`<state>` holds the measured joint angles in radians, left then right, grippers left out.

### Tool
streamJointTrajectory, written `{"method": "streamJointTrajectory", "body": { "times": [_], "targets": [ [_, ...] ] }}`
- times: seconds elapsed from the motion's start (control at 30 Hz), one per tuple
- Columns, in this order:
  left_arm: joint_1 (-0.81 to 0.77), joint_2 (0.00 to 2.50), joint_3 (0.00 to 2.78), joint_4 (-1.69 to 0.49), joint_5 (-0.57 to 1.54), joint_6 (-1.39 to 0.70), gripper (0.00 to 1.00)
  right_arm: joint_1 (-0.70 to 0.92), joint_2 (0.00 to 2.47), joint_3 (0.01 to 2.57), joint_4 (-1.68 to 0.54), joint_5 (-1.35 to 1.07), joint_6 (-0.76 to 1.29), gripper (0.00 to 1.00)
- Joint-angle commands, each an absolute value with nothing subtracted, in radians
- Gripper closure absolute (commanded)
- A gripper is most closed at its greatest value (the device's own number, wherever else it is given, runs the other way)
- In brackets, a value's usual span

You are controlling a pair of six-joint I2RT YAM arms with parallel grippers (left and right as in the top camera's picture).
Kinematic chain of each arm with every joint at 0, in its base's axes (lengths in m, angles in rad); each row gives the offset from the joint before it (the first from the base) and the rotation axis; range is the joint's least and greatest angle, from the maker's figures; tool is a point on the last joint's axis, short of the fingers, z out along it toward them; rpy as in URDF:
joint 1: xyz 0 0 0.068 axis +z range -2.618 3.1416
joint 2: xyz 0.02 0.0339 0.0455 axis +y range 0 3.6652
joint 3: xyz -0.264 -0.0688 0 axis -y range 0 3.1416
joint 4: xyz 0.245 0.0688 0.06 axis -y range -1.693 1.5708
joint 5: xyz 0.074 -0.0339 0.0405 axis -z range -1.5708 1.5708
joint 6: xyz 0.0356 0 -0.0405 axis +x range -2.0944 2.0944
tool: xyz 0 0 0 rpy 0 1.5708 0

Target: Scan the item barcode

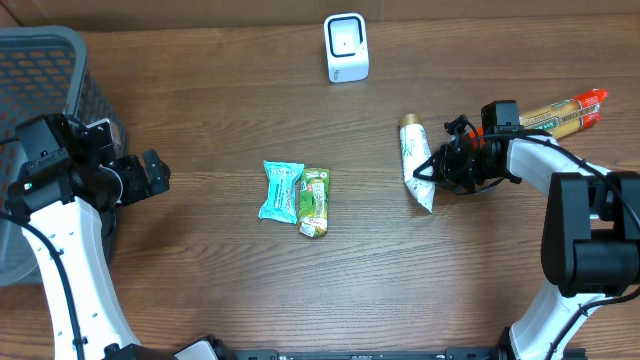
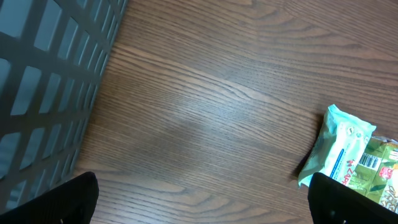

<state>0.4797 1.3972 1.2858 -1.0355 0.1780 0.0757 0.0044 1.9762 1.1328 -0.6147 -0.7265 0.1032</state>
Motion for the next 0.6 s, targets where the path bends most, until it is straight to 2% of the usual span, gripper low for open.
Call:
{"method": "streamJointTrajectory", "body": {
  "times": [0.0, 0.23, 0.4, 0.57],
  "targets": [
    [0.477, 1.405, 1.296, -1.035, 0.173, 0.056, 0.0, 0.004, 1.961, 1.159, -0.653, -0.673, 0.104, 0.94],
    [0.477, 1.405, 1.296, -1.036, 0.173, 0.056, 0.01, 0.052, 1.857, 1.201, -0.728, -0.459, 0.155, 0.96],
    [0.477, 1.405, 1.296, -1.035, 0.173, 0.056, 0.0, 0.197, 1.794, 1.26, -0.838, -0.003, 0.278, 0.96],
    [0.477, 1.405, 1.296, -1.036, 0.173, 0.056, 0.0, 0.44, 1.812, 1.273, -0.914, 0.553, 0.47, 0.96]
  ]
}}
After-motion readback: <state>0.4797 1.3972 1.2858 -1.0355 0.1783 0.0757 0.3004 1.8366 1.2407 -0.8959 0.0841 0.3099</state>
